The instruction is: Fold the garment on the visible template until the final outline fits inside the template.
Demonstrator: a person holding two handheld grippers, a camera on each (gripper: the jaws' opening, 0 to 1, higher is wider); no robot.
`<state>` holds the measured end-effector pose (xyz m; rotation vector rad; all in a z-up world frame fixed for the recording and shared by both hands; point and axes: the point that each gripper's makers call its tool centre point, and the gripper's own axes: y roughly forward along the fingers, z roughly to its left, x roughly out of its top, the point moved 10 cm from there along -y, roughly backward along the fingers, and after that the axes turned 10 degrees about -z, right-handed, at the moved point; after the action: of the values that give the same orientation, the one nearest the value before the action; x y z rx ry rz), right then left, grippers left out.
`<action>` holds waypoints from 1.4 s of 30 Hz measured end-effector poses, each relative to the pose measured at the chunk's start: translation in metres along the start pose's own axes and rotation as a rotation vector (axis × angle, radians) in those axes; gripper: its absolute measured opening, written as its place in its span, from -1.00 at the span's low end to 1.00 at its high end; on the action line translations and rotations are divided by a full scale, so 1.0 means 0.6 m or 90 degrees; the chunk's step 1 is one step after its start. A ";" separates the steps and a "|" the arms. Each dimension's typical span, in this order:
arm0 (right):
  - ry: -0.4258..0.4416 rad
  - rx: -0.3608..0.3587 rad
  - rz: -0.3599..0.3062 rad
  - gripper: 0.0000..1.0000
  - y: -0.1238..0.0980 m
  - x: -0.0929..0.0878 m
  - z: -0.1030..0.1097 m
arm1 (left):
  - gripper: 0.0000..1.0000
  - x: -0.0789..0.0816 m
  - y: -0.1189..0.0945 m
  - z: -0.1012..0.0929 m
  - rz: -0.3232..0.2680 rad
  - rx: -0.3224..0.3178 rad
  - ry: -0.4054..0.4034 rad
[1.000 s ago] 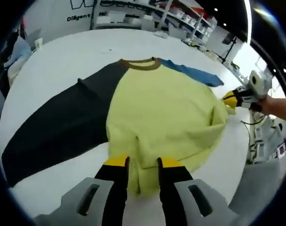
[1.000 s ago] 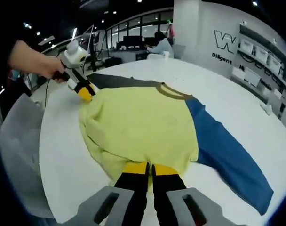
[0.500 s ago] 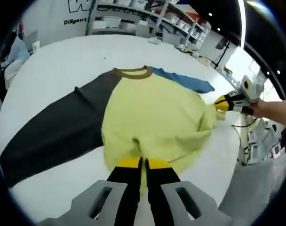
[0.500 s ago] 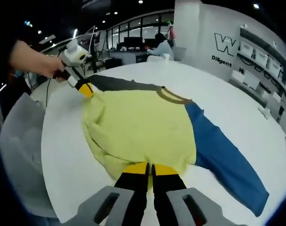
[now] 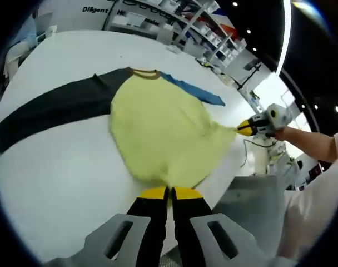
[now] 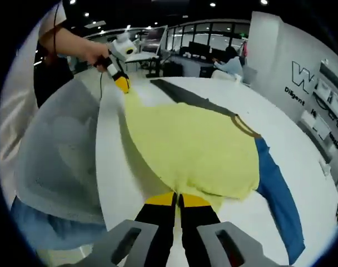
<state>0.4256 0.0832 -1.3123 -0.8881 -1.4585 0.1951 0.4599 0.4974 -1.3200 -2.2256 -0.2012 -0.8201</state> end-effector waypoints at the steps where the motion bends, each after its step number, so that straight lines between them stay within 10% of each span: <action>1: -0.016 0.018 0.011 -1.00 0.002 -0.006 0.013 | -0.98 -0.011 0.000 0.002 0.004 0.002 -0.008; 10: -0.002 0.081 0.074 -1.00 0.022 -0.057 0.085 | -0.98 -0.068 0.016 0.010 0.048 0.025 -0.016; 20: 0.084 -0.031 0.070 -0.52 -0.004 -0.097 0.041 | -0.98 -0.077 0.019 -0.001 0.061 0.041 0.030; 26: 0.115 -0.048 0.052 -0.87 -0.010 -0.117 0.056 | -0.98 -0.096 0.021 0.006 0.129 0.062 0.103; 33: 0.119 -0.030 0.063 -0.80 -0.014 -0.118 0.065 | -0.97 -0.085 0.008 0.006 0.096 0.054 0.069; 39: 0.163 -0.039 0.057 -0.74 -0.022 -0.112 0.056 | -1.00 -0.030 -0.009 0.010 -0.002 0.105 0.091; 42: 0.193 -0.064 0.031 -0.71 -0.030 -0.111 0.040 | -1.00 -0.011 -0.003 0.001 -0.040 0.068 0.092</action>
<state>0.3863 0.0397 -1.3554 -0.9889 -1.1732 0.0207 0.4543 0.4998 -1.3232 -2.0606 -0.2409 -0.9785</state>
